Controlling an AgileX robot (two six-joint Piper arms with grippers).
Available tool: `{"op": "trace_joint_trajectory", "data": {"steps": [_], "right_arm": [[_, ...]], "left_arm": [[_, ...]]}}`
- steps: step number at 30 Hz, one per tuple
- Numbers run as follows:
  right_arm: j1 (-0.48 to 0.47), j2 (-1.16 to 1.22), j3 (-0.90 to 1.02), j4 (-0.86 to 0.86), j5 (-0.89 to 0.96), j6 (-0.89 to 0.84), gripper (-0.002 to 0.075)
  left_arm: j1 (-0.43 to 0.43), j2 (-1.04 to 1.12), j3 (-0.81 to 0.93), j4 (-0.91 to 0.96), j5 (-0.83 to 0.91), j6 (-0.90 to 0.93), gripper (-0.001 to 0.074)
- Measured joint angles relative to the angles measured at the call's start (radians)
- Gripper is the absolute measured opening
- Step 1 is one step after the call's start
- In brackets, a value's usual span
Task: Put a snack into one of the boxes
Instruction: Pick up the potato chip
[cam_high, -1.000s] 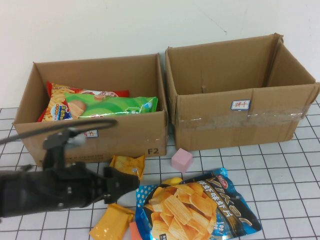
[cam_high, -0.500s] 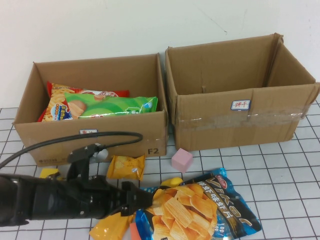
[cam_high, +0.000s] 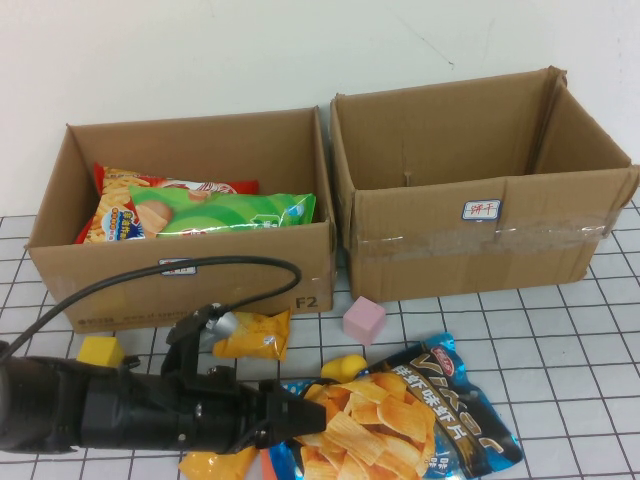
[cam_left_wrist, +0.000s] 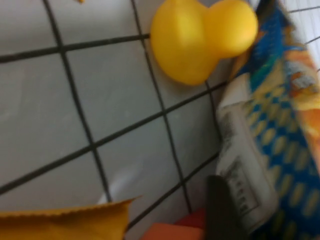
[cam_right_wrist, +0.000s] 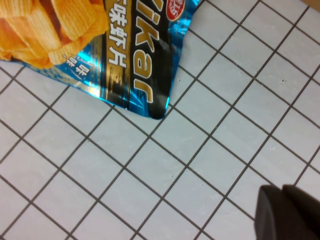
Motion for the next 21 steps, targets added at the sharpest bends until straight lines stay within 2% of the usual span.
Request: {"op": "trace_joint_trajectory", "data": {"steps": [4,5,21], "right_arm": [[0.0,0.0,0.0,0.0,-0.002,0.0,0.0],[0.0,0.0,0.0,0.0,-0.002,0.0,0.0],[0.0,0.0,0.0,0.0,-0.006,0.0,0.0]], "left_arm": [[0.0,0.003,0.0,0.0,0.032,0.0,0.0144],[0.0,0.004,0.0,0.0,0.045,0.002,0.011],[-0.002,-0.021,0.0,0.028,0.293,-0.024,0.0104]]}}
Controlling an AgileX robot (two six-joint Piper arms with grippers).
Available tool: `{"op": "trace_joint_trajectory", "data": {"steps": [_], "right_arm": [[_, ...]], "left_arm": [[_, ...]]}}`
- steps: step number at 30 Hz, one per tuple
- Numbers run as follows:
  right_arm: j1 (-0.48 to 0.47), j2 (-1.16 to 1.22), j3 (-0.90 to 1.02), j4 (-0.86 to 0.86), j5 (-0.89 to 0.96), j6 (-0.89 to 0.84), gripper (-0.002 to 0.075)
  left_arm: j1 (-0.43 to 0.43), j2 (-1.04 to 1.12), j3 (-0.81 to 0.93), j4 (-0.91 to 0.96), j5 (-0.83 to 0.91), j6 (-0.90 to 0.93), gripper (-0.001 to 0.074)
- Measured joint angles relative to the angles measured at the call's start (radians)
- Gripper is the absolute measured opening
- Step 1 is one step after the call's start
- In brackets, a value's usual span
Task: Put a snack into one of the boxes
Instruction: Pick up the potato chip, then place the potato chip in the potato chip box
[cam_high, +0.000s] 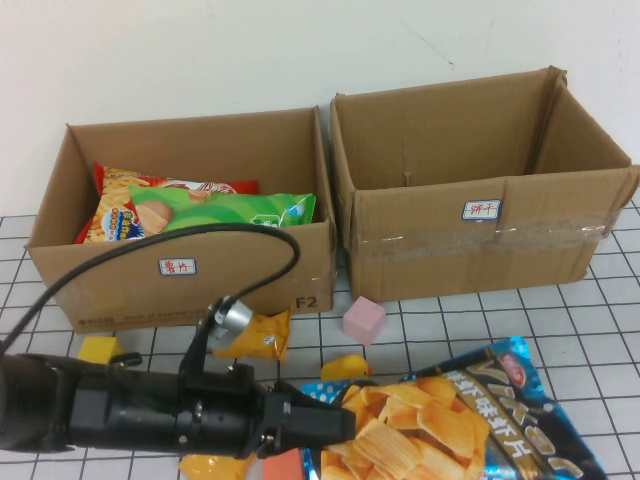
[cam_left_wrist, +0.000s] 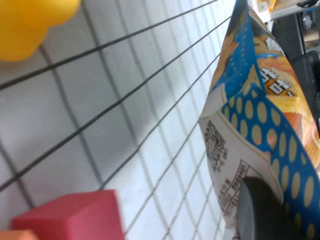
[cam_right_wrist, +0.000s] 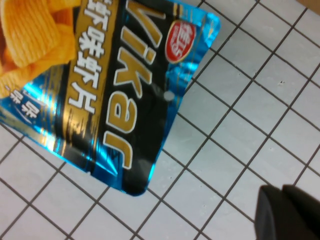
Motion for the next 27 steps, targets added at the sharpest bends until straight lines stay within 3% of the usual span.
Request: {"op": "trace_joint_trajectory", "data": {"steps": [10,22,27], "right_arm": [[0.0,0.0,0.0,0.0,0.0,0.0,0.0],[0.0,0.0,0.002,0.031,-0.005,-0.008,0.0],[0.0,0.0,0.002,0.044,-0.011,-0.03,0.0]], "left_arm": [[0.02,-0.234,-0.104,0.022,-0.012,-0.103,0.0103],[0.245,-0.356,-0.353,0.024,-0.327,-0.165,0.0103],[0.278,-0.292,-0.459,0.024,-0.411,-0.167,0.0103]]}}
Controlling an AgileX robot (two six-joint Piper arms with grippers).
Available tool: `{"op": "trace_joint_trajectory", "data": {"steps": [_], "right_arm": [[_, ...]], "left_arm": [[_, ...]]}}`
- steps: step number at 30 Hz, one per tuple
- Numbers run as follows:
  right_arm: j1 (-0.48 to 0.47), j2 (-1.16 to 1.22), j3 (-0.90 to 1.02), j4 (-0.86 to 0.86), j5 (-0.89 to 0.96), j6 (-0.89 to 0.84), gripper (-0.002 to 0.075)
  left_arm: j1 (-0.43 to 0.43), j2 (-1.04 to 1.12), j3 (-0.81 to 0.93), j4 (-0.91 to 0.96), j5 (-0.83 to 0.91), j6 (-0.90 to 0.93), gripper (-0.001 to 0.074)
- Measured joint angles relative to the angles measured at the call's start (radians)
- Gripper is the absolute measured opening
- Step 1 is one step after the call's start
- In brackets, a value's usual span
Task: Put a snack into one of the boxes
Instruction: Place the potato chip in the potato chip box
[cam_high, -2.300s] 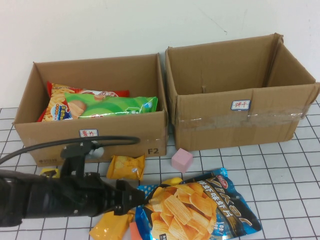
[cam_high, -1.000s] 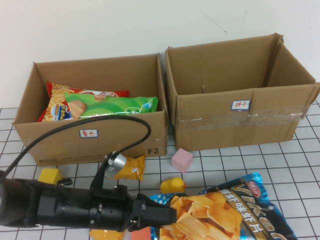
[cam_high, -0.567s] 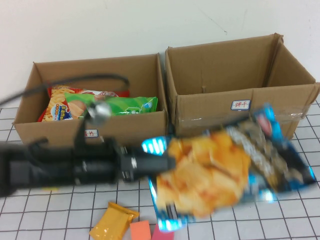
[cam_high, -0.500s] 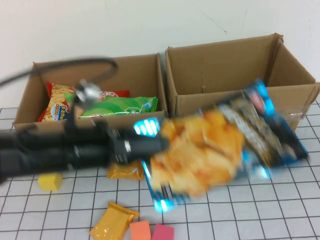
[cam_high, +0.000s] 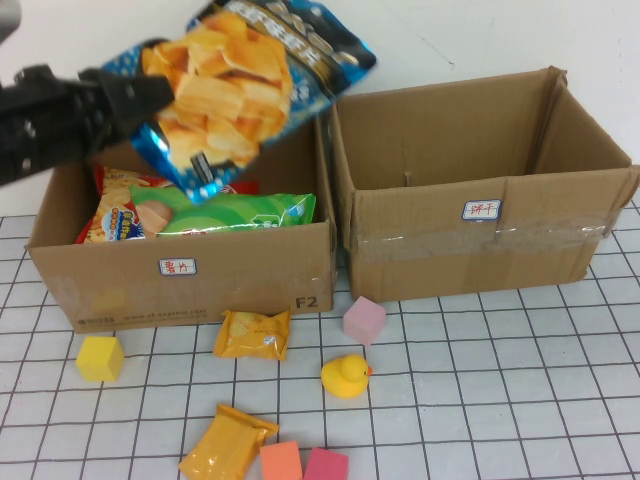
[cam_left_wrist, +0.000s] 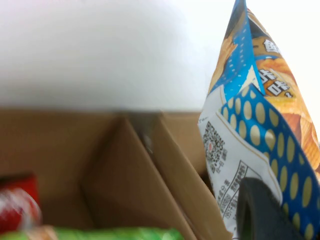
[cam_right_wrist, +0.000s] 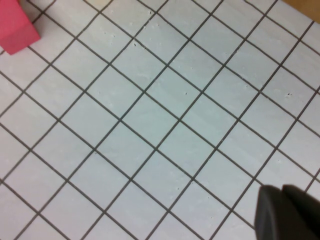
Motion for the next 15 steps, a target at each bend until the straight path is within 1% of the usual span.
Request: {"op": "trace_joint_trajectory", "data": {"steps": [3,5,9,12,15], "right_arm": [[0.0,0.0,0.0,0.0,0.0,-0.011,0.0],[0.0,0.0,0.0,0.0,-0.002,-0.013,0.0],[0.0,0.0,0.0,0.0,-0.002,-0.016,0.0],[0.0,0.0,0.0,0.0,-0.002,-0.017,0.0],[0.0,0.0,0.0,0.0,-0.002,-0.018,0.0]], "left_arm": [[0.004,0.074,-0.084,0.006,-0.019,-0.018,0.0103],[0.008,0.125,-0.148,0.047,-0.021,-0.058,0.0103],[0.008,0.219,-0.237,0.207,-0.021,-0.164,0.0103],[0.008,0.265,-0.257,0.337,-0.021,-0.243,0.0101],[0.008,0.286,-0.259,0.46,-0.031,-0.321,0.0074]]}}
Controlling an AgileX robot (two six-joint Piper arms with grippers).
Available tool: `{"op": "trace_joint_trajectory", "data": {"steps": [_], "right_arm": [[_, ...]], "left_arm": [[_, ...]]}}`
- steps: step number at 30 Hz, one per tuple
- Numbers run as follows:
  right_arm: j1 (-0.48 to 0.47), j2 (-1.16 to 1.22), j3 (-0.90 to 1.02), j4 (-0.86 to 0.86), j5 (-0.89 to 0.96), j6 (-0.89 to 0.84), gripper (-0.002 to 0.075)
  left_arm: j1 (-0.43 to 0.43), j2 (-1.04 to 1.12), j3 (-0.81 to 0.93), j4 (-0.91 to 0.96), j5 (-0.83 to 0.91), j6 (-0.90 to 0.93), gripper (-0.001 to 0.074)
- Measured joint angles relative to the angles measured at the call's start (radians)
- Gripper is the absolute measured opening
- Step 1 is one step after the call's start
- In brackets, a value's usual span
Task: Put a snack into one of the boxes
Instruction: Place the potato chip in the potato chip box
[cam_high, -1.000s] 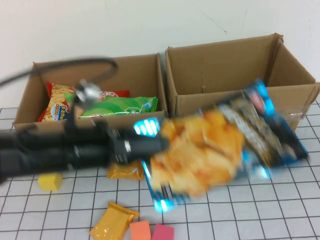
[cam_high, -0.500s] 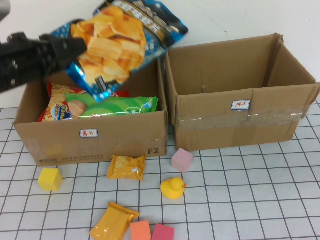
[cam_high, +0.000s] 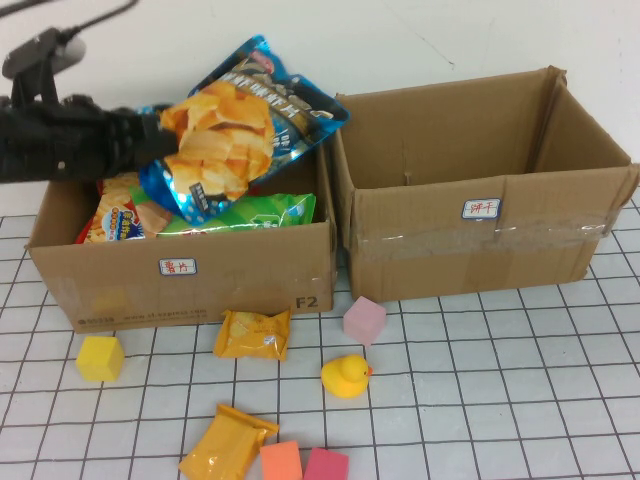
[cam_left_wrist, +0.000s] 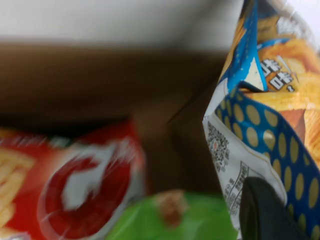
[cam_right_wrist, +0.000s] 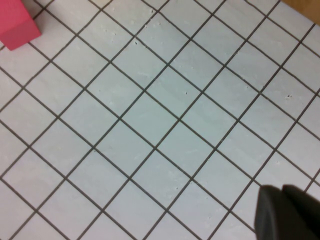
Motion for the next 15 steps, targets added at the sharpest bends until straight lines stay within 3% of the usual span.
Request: {"op": "trace_joint_trajectory", "data": {"steps": [2,4,8,10,12,15], "right_arm": [[0.0,0.0,0.0,0.0,0.0,0.0,0.0],[0.0,0.0,0.0,0.0,0.0,0.0,0.0],[0.0,0.0,0.0,0.0,0.0,-0.002,0.0],[0.0,0.0,0.0,0.0,0.002,-0.004,0.0],[0.0,0.0,0.0,0.0,0.003,-0.005,0.0],[0.0,0.0,0.002,0.0,0.009,-0.005,0.0]], "left_arm": [[0.0,0.004,-0.008,0.073,-0.006,-0.035,0.0101],[0.0,0.004,-0.021,0.141,-0.008,-0.066,0.0182],[0.0,0.004,-0.06,0.263,0.002,-0.146,0.0435],[0.0,0.004,-0.087,0.324,0.021,-0.185,0.0512],[0.0,0.004,-0.122,0.396,0.045,-0.234,0.0526],[0.0,0.004,-0.179,0.506,0.078,-0.315,0.0484]]}}
